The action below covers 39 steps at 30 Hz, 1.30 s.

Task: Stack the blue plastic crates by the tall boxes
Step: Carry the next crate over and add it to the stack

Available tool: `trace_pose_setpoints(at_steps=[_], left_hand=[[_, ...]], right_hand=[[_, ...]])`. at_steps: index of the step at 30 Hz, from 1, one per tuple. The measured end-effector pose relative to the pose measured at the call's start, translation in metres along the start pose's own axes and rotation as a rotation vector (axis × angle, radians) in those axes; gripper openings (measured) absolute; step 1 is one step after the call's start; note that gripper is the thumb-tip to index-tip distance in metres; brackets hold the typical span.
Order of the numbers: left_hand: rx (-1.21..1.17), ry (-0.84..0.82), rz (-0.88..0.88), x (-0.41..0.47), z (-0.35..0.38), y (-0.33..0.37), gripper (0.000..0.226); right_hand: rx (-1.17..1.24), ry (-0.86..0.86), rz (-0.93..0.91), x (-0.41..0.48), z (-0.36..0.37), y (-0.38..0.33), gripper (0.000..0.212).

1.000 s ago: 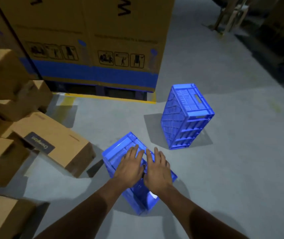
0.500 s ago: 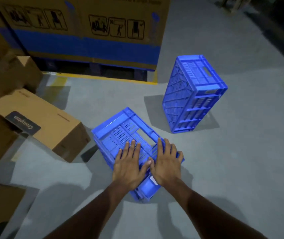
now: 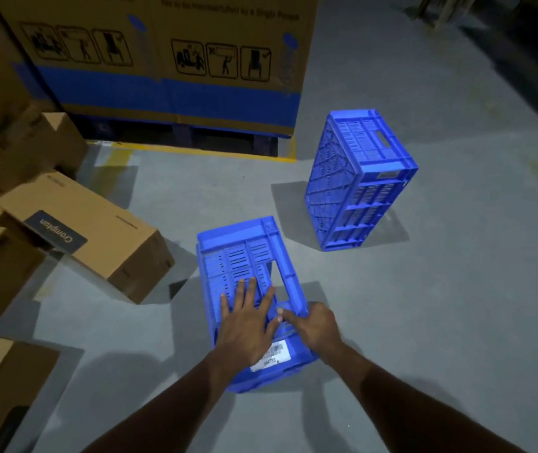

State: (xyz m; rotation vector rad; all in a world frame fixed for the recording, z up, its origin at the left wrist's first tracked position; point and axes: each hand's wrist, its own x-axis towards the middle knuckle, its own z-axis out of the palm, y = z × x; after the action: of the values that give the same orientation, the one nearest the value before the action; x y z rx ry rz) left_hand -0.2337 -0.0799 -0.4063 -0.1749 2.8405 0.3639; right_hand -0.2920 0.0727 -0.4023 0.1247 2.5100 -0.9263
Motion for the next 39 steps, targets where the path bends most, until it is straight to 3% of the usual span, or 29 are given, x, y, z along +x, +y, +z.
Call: trace_pose_setpoints(at_steps=[2,6,8,11,14,18,23,27,32,36,39], left_hand=[[-0.012,-0.063,-0.034,-0.011,-0.008,0.001,0.065],[-0.008,-0.140,-0.074,-0.033,-0.050,0.003,0.071],[0.031,-0.101,-0.048,-0.043,-0.074,0.004,0.080],[0.140,0.066,0.184,-0.053,-0.131,0.008,0.091],[0.215,-0.010,0.431,-0.061,-0.212,0.015,0.103],[0.344,-0.019,0.518,-0.076,-0.323,0.036,0.124],[0.441,0.057,0.636,-0.105,-0.458,0.079,0.104],[0.466,0.195,0.704,-0.140,-0.535,0.118,0.087],[0.374,0.346,0.757,-0.180,-0.580,0.184,0.065],[0.408,0.432,0.794,-0.203,-0.594,0.232,0.058],[0.395,0.371,0.811,-0.209,-0.606,0.246,0.052]], right_hand=[[-0.026,0.025,-0.031,-0.012,0.007,-0.005,0.071],[-0.240,0.004,-0.101,-0.038,-0.023,-0.038,0.060],[-0.368,-0.018,-0.133,-0.058,-0.051,-0.051,0.062],[-0.533,-0.027,-0.199,-0.091,-0.105,-0.068,0.063],[-0.603,-0.038,-0.290,-0.133,-0.177,-0.095,0.059],[-0.681,-0.038,-0.400,-0.192,-0.270,-0.144,0.060],[-0.696,0.086,-0.480,-0.268,-0.371,-0.197,0.057],[-0.671,0.131,-0.416,-0.319,-0.421,-0.233,0.054],[-0.397,0.251,-0.310,-0.363,-0.432,-0.275,0.069],[-0.298,0.587,-0.257,-0.371,-0.421,-0.280,0.059],[-0.299,0.762,-0.242,-0.377,-0.423,-0.276,0.063]])
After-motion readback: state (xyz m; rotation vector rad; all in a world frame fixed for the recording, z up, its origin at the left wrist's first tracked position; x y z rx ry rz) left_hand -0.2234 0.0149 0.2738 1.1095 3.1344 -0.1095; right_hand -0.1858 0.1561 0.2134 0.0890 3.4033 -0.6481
